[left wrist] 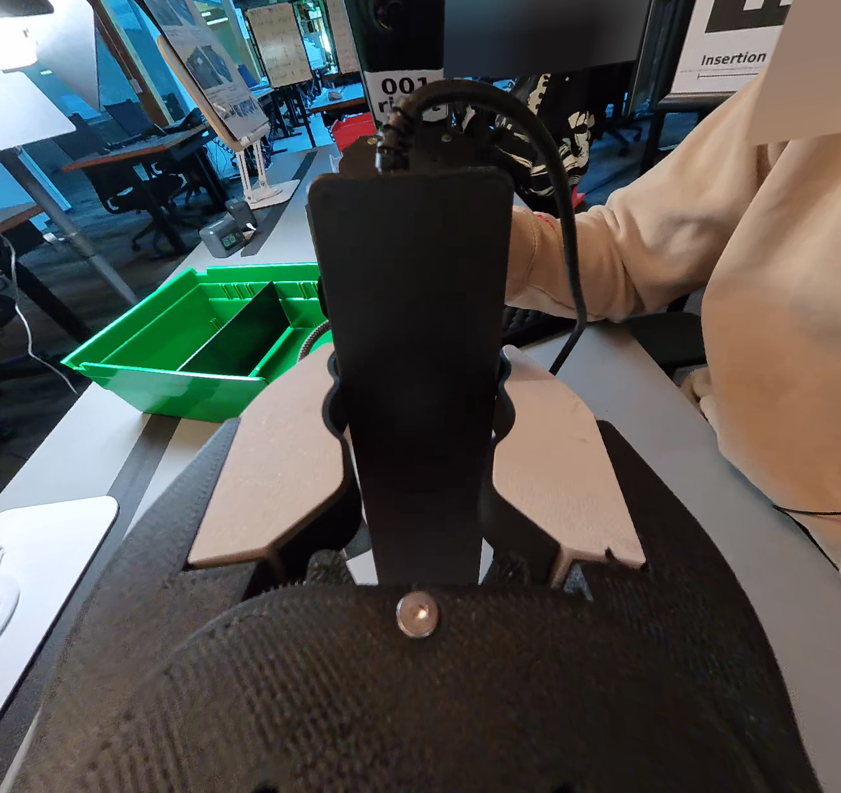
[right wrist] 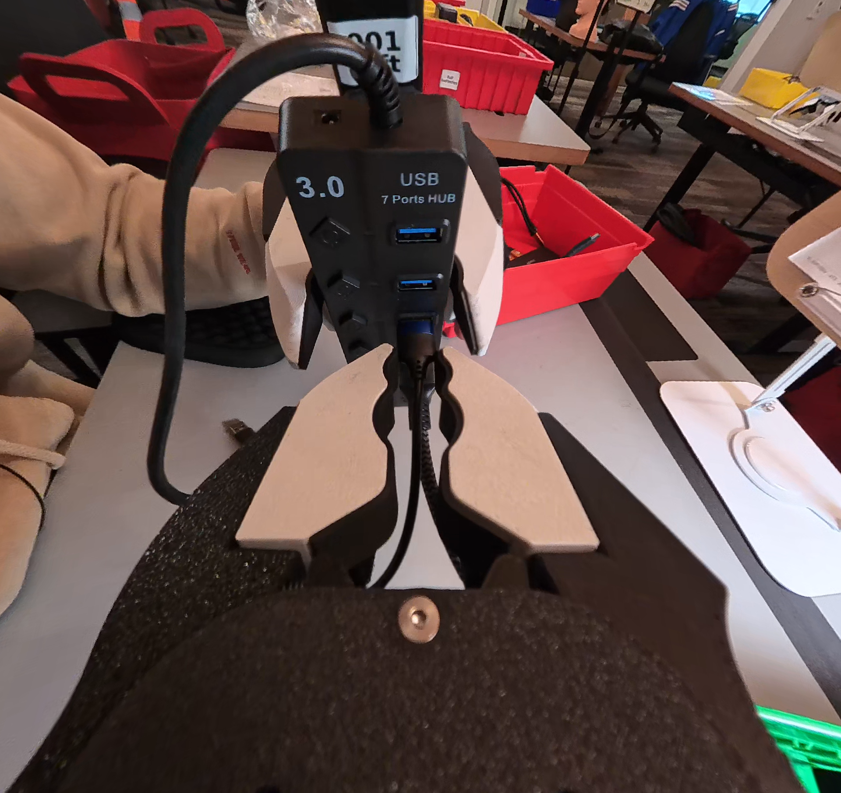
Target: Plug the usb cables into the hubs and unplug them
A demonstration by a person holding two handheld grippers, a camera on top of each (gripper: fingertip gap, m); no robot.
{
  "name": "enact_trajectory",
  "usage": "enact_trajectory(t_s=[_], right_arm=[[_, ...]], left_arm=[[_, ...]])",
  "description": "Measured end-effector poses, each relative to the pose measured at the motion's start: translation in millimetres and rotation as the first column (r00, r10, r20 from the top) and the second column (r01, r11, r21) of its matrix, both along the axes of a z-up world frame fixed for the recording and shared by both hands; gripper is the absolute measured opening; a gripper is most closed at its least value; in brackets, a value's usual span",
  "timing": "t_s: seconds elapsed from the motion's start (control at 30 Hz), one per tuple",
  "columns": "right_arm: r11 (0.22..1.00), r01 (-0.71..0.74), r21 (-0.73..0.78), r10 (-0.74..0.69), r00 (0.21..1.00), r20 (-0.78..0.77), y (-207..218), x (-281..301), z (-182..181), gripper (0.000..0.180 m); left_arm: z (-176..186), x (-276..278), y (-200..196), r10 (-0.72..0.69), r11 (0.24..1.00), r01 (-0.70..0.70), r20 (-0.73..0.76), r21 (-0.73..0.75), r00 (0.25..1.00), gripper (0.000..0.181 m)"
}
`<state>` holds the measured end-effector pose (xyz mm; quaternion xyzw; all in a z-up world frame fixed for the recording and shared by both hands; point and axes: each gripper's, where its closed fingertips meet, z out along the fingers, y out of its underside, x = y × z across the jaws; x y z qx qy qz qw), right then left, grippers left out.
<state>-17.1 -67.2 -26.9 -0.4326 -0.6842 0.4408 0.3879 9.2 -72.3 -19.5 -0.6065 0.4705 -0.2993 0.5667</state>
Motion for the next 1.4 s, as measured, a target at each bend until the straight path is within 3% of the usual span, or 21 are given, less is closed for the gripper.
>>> enact_trajectory(t_s=[0.6,1.1,1.17,1.3,1.4], right_arm=[[0.998,-0.025,0.057,0.025,1.000,-0.006,-1.7,0.3,-2.0,0.015],[0.994,0.039,0.098,-0.037,0.999,-0.017,14.5,-0.4,-3.0,0.014],[0.992,0.058,0.112,-0.055,0.998,-0.030,20.7,1.6,-1.9,0.003],[0.984,0.113,0.138,-0.104,0.992,-0.073,39.2,15.9,12.0,0.003],[0.984,0.138,0.113,-0.123,0.984,-0.131,44.1,17.8,24.8,0.004]], left_arm=[[-1.2,-7.7,-2.1,-0.027,0.999,0.026,-0.023,-0.026,0.999,0.058],[-1.9,-11.1,15.6,0.062,0.998,-0.062,-0.004,0.020,0.998,0.057],[1.7,-17.4,18.1,0.087,0.996,-0.087,0.012,0.028,0.996,0.057],[27.3,-64.7,16.7,0.167,0.984,-0.173,0.109,0.049,0.980,0.058],[38.1,-75.9,9.6,0.146,0.987,-0.155,0.159,0.046,0.976,0.057]])
